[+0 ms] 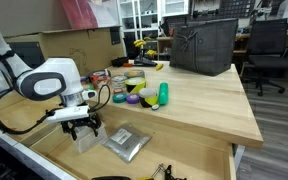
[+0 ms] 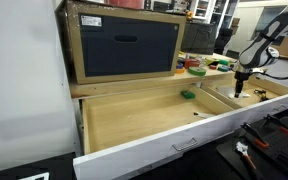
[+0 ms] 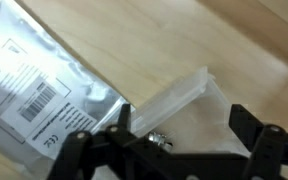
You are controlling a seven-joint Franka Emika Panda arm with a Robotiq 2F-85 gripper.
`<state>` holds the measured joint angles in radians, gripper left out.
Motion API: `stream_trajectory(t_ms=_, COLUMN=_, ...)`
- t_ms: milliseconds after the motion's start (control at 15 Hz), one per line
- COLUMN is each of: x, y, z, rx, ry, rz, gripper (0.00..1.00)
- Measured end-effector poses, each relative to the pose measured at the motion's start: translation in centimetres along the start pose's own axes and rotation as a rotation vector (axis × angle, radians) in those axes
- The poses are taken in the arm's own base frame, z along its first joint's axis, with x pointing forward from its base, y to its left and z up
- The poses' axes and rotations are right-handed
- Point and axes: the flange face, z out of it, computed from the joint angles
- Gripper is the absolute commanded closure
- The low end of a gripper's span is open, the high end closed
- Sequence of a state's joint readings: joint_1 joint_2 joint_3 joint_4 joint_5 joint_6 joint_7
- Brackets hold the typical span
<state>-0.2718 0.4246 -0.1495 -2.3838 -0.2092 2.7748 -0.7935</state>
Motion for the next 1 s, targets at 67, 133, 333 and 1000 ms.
stream_trajectory(t_ms=67, x=0.5, y=0.1, z=-0.1, rx=-0.011, ry=0.015, rz=0.008, gripper=0.00)
stream_trajectory(t_ms=133, x=0.9, y=0.1, z=-0.2, rx=-0.022, ry=0.029, rz=0.011, gripper=0.00)
stream_trajectory(t_ms=333, x=2.0, y=0.1, z=-0.4, rx=-0.049, ry=0.072, rz=0.027, gripper=0.00)
stream_trajectory(t_ms=1000, x=3.8, y=0.3, z=-2.6, rx=-0.151, ry=0.206, rz=0.051, gripper=0.00)
